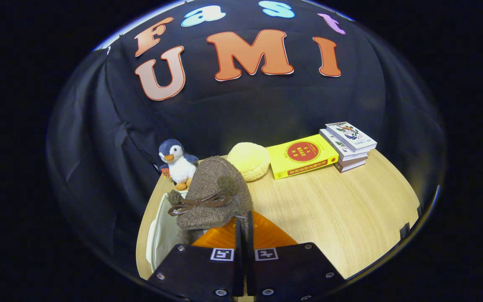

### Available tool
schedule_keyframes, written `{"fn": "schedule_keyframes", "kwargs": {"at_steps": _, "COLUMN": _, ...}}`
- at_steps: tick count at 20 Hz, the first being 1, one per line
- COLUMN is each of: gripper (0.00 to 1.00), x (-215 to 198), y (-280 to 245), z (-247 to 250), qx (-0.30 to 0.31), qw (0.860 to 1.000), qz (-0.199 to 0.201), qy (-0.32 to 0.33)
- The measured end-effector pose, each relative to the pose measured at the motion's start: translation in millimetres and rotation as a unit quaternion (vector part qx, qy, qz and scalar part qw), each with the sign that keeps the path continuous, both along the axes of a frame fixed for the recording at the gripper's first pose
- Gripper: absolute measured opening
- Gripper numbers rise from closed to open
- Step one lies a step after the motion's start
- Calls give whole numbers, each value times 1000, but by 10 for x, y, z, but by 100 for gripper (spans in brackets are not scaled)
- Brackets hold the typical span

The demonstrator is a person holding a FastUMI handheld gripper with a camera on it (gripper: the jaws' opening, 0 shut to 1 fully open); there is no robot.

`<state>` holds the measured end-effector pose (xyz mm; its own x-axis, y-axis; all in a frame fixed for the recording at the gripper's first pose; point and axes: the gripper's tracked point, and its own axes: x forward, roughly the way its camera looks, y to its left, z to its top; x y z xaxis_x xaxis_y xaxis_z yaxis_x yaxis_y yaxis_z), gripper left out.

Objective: Open the storage box then place both shoes into the box .Put the left shoe in first, then the right shoe, with the right side of both shoes facing outward in a uniform manner.

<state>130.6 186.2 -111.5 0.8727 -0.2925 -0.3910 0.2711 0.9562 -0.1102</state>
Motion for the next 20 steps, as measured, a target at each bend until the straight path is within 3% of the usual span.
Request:
{"fn": "schedule_keyframes", "kwargs": {"at_steps": 10, "gripper": 6, "x": 54, "y": 126, "z": -544, "qx": -24, "qw": 999, "qz": 5, "qy": 48}}
{"fn": "schedule_keyframes", "kwargs": {"at_steps": 18, "gripper": 41, "x": -32, "y": 200, "z": -256, "qx": -33, "qw": 999, "qz": 18, "qy": 14}}
{"fn": "schedule_keyframes", "kwargs": {"at_steps": 20, "gripper": 62, "x": -95, "y": 165, "z": -166, "qx": -39, "qw": 999, "qz": 15, "qy": 10}}
